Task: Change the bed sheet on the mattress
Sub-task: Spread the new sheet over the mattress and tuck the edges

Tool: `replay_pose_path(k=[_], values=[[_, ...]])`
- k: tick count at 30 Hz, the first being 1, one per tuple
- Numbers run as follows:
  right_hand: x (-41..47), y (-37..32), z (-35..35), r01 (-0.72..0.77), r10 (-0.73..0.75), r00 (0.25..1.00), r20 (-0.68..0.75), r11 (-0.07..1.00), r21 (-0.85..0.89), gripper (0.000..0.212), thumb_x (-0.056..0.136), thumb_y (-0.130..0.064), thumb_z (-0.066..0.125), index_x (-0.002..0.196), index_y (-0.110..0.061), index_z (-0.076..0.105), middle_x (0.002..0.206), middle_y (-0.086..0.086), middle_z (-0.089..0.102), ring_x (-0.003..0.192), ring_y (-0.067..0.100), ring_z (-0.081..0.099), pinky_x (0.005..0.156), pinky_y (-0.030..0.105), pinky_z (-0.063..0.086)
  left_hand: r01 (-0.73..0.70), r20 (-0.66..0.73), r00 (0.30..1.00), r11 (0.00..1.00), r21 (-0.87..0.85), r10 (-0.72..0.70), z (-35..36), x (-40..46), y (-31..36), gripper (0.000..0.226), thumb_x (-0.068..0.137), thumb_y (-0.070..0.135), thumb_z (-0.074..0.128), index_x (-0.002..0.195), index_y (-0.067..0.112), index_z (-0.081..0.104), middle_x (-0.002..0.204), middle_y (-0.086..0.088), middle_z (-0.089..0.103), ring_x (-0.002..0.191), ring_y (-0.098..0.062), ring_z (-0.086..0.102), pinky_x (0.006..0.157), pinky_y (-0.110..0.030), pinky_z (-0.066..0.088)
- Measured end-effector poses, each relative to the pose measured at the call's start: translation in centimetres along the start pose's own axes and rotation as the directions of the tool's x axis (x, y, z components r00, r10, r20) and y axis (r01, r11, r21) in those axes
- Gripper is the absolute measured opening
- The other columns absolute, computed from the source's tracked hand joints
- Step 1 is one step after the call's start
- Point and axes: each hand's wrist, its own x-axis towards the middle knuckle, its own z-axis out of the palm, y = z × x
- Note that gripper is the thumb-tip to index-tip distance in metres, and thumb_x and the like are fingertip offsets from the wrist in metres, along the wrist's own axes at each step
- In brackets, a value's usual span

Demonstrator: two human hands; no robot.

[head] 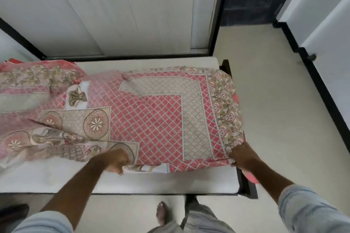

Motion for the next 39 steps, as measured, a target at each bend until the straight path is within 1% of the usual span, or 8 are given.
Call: replay_pose_path(k=[4, 10, 14, 19, 22, 26, 29, 39], values=[[-2.5, -2.6, 1.6, 0.004, -0.009, 0.997, 0.074, 0.998, 0.065, 0.036, 0.093, -0.022, 0.062, 0.129, -0.018, 0.058, 0.125, 0.002, 0.064, 0.118, 0.025, 0.062, 0.086, 0.030, 0.051, -0.039, 0.003, 0.999, 0.996, 0.077, 0.039, 4.9, 1.8, 0.2, 0.070, 0.083, 0.009, 0.072, 0.148, 0.021, 0.049, 0.147, 0.001, 0.052, 0.131, -0.019, 0.052, 0.106, -0.027, 0.042], [-6.4, -6.4, 4.2, -0.103, 0.097, 0.991, 0.096, 0.993, 0.063, 0.046, 0.093, -0.010, 0.057, 0.137, -0.024, 0.051, 0.139, 0.004, 0.053, 0.131, 0.025, 0.049, 0.103, 0.041, 0.043, -0.181, -0.094, 0.979, 0.983, -0.011, 0.179, 9.4, 1.8, 1.8, 0.012, 0.089, 0.014, 0.059, 0.089, 0.025, 0.055, 0.101, -0.002, 0.061, 0.096, -0.022, 0.059, 0.075, -0.027, 0.040], [-8.6, -8.3, 4.9, -0.184, 0.175, 0.975, 0.138, 0.981, 0.060, 0.037, 0.099, -0.023, 0.052, 0.135, -0.029, 0.053, 0.133, 0.002, 0.057, 0.133, 0.026, 0.048, 0.112, 0.054, 0.032, -0.235, -0.154, 0.964, 0.967, -0.099, 0.219, 10.6, 0.7, 4.2, 0.007, 0.098, 0.022, 0.054, 0.094, 0.027, 0.056, 0.105, -0.001, 0.063, 0.096, -0.018, 0.058, 0.078, -0.030, 0.044], [-10.5, -7.6, 3.9, -0.144, 0.140, 0.989, 0.036, 0.976, 0.165, 0.037, 0.095, -0.019, 0.048, 0.131, -0.024, 0.051, 0.131, 0.002, 0.057, 0.124, 0.023, 0.053, 0.102, 0.041, 0.040, -0.298, -0.335, 0.916, 0.934, -0.197, 0.221, 8.1, 0.3, 8.5, 0.015, 0.100, 0.025, 0.053, 0.114, 0.028, 0.059, 0.125, 0.005, 0.061, 0.100, -0.010, 0.062, 0.090, -0.030, 0.053], [-11.1, -5.4, 2.9, -0.104, 0.126, 0.990, -0.066, 0.960, 0.260, 0.033, 0.094, -0.016, 0.049, 0.127, -0.022, 0.054, 0.125, 0.002, 0.060, 0.117, 0.023, 0.058, 0.095, 0.040, 0.047, -0.336, -0.513, 0.826, 0.935, -0.113, 0.234, 5.8, 0.8, 12.5, 0.031, 0.100, 0.024, 0.057, 0.131, 0.025, 0.055, 0.142, 0.004, 0.052, 0.120, -0.014, 0.058, 0.105, -0.035, 0.046], [-11.1, -0.8, 3.5, -0.076, 0.198, 0.919, -0.340, 0.937, 0.340, 0.050, 0.093, -0.029, 0.055, 0.141, -0.023, 0.042, 0.141, 0.002, 0.049, 0.130, 0.026, 0.047, 0.105, 0.043, 0.039, -0.205, -0.691, 0.673, 0.964, 0.167, 0.263, 2.8, 2.6, 20.0, 0.060, 0.103, 0.034, 0.048, 0.157, 0.018, 0.027, 0.167, -0.006, 0.019, 0.155, -0.031, 0.014, 0.123, -0.052, 0.016], [-11.3, 3.9, 4.9, -0.036, 0.205, 0.878, -0.433, 0.930, 0.366, 0.066, 0.095, -0.041, 0.056, 0.152, -0.020, 0.032, 0.158, 0.003, 0.035, 0.145, 0.026, 0.032, 0.118, 0.049, 0.026, -0.157, -0.677, 0.677, 0.955, 0.252, 0.290, 0.5, 5.1, 27.1, 0.068, 0.105, 0.039, 0.042, 0.161, 0.015, 0.013, 0.170, -0.008, 0.000, 0.156, -0.035, -0.004, 0.123, -0.057, 0.005], [-12.3, 24.6, 9.1, -0.041, 0.273, 0.847, -0.456, 0.889, 0.456, 0.079, 0.097, -0.048, 0.051, 0.159, -0.016, 0.014, 0.166, 0.006, 0.014, 0.152, 0.028, 0.017, 0.122, 0.054, 0.018, -0.076, -0.702, 0.681, 0.974, 0.214, 0.207, -8.7, 11.5, 48.8, 0.073, 0.105, 0.048, 0.037, 0.161, 0.010, 0.009, 0.170, -0.013, 0.001, 0.155, -0.040, -0.005, 0.120, -0.063, 0.001]])
